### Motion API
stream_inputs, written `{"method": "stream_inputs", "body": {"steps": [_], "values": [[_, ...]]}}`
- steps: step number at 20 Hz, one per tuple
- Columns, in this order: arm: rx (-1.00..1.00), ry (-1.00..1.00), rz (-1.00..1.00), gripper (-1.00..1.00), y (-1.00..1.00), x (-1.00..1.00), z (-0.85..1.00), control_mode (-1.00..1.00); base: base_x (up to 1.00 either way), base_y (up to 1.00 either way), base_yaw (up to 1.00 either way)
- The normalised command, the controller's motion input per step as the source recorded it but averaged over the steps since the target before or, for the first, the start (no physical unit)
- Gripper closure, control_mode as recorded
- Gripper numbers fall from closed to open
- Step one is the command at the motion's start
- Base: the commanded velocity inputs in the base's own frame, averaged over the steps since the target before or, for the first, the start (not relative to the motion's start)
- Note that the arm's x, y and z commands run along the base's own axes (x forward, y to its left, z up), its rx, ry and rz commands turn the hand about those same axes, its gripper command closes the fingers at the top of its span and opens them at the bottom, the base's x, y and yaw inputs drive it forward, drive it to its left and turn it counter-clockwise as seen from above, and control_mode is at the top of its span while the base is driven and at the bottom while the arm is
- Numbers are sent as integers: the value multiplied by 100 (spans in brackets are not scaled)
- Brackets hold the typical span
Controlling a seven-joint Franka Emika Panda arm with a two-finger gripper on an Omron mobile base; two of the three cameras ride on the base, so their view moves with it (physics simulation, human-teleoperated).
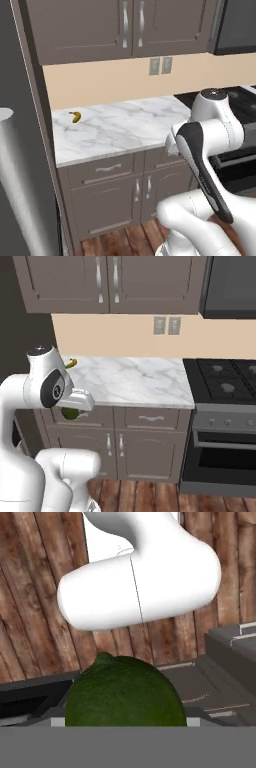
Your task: Place the corn and lime inside the fridge drawer. Close the drawer after placing the vegetables.
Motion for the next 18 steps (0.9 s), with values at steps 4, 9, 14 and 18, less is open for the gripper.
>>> {"method": "stream_inputs", "body": {"steps": [4, 9, 14, 18], "values": [[0, 0, 0, 100, 0, 0, 0, 100, -100, 0, 0], [0, 0, 0, 100, 0, 0, 0, 100, -100, 0, 3], [0, 0, 0, 100, 0, 0, 0, 100, -100, 6, 6], [0, 0, 0, 100, 0, 0, 0, 100, -96, 47, 3]]}}
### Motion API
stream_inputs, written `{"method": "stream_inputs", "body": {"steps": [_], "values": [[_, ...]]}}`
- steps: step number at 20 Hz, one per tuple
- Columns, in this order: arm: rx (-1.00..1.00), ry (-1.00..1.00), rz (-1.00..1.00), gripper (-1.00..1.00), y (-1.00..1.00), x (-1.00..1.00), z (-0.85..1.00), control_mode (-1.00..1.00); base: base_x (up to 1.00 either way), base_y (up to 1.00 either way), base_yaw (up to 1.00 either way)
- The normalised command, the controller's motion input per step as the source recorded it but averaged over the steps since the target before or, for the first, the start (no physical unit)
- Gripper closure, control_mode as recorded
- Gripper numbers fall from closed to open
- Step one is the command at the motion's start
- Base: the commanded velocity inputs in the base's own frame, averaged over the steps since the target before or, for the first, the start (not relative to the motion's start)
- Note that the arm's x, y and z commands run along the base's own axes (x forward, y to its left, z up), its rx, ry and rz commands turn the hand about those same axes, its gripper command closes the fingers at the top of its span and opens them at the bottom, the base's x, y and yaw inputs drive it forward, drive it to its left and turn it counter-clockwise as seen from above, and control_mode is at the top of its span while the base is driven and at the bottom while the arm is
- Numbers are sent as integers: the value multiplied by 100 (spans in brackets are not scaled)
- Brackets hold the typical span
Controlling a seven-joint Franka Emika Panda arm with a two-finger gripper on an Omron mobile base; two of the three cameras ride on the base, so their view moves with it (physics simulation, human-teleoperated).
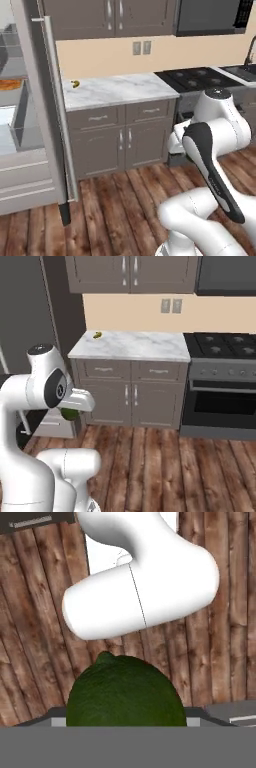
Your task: Place the corn and lime inside the fridge drawer. Close the drawer after placing the vegetables.
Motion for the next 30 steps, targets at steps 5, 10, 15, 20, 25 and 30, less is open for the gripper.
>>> {"method": "stream_inputs", "body": {"steps": [5, 10, 15, 20, 25, 30], "values": [[0, 0, 0, 100, 0, 0, 0, 100, -68, 100, -8], [0, 0, 0, 100, 0, 0, 0, 100, -92, 98, -7], [0, 0, 0, 100, 0, 0, 0, 100, -54, 100, -5], [0, 0, 0, 100, 0, 0, 0, 100, 9, 100, -1], [0, 0, 0, 100, 0, 0, 0, 100, 78, 96, 1], [0, 0, 0, 100, 0, 0, 0, 100, 100, 48, 5]]}}
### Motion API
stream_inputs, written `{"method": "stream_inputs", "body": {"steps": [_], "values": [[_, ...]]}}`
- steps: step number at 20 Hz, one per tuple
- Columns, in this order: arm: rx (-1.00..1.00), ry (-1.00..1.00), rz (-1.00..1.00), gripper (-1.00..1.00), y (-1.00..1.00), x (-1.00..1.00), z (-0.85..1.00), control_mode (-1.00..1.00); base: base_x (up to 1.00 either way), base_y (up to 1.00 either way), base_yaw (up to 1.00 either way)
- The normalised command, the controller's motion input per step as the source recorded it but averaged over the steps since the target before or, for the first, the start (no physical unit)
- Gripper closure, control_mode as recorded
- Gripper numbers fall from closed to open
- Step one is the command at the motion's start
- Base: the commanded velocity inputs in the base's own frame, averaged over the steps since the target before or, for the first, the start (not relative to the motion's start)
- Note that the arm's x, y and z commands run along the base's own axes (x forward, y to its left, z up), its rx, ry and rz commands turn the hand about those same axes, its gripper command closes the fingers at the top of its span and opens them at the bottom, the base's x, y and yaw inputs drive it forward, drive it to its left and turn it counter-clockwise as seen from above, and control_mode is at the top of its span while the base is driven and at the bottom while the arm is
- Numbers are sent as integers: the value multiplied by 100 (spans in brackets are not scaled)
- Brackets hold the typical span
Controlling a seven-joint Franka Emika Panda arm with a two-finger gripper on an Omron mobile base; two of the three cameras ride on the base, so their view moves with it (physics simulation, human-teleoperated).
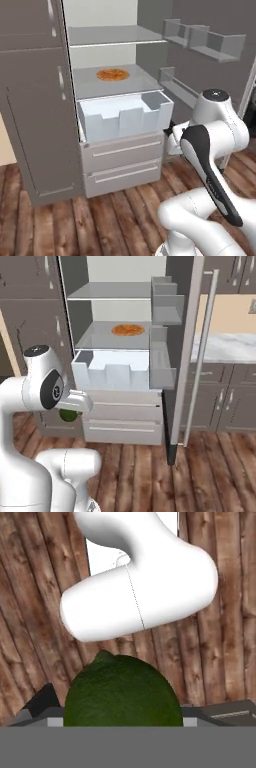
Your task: Place the corn and lime inside the fridge drawer. Close the drawer after placing the vegetables.
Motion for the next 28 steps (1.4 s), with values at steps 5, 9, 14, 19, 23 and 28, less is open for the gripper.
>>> {"method": "stream_inputs", "body": {"steps": [5, 9, 14, 19, 23, 28], "values": [[0, 0, 0, 100, 0, 0, 0, 100, 100, 10, 2], [0, 0, 0, 100, 0, 0, 0, 100, 95, 0, 10], [0, 0, 0, 100, 0, 0, 0, 100, 65, 0, 9], [0, 0, 0, 100, 0, 0, 0, 100, 46, 0, -1], [0, 0, 0, 100, 0, 0, 0, 100, 71, 0, -11], [0, 0, 0, 100, 0, 0, 0, 100, 10, -9, -12]]}}
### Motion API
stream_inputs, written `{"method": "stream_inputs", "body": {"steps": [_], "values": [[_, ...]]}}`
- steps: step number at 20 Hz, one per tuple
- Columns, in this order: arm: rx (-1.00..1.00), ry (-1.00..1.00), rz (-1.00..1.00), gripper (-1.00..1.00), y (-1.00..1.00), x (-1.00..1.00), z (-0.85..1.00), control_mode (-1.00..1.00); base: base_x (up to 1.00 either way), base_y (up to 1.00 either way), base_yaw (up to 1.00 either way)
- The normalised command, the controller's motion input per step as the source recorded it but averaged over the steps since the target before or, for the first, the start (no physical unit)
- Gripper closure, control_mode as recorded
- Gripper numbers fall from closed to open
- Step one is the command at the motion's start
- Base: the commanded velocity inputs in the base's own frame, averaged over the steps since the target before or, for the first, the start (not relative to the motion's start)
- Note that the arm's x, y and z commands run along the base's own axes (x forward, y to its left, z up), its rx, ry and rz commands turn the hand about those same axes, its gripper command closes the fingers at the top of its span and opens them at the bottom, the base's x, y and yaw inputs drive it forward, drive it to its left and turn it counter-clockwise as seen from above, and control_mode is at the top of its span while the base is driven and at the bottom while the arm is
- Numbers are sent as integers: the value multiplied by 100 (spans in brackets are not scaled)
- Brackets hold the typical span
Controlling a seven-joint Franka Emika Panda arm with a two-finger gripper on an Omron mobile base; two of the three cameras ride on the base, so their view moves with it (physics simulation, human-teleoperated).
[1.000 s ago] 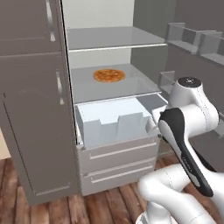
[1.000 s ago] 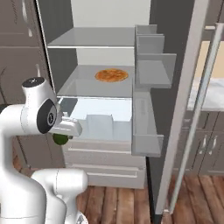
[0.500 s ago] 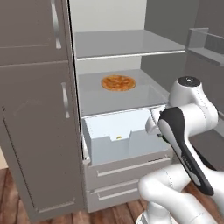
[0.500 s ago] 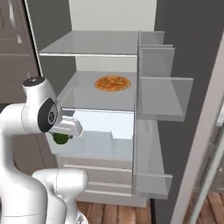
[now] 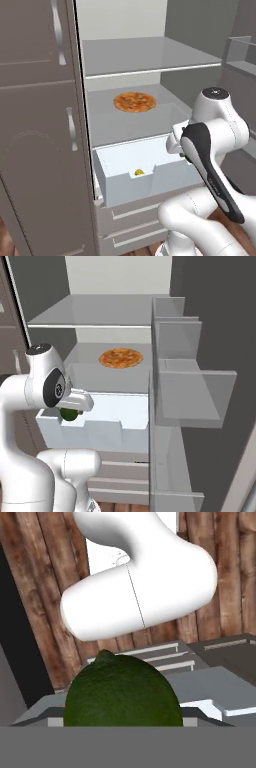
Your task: Place the corn and lime inside the fridge drawer. Close the drawer after placing the vegetables.
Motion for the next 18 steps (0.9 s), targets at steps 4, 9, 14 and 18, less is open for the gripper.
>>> {"method": "stream_inputs", "body": {"steps": [4, 9, 14, 18], "values": [[3, 0, -2, 100, 0, 0, 0, -100, -12, -5, -5], [9, 1, -6, 100, 0, 79, -2, -100, 0, 0, 0], [2, 8, -3, 100, 0, 100, -49, -100, 0, 0, 0], [0, 17, -4, 100, 1, 100, -64, -100, 0, 0, 0]]}}
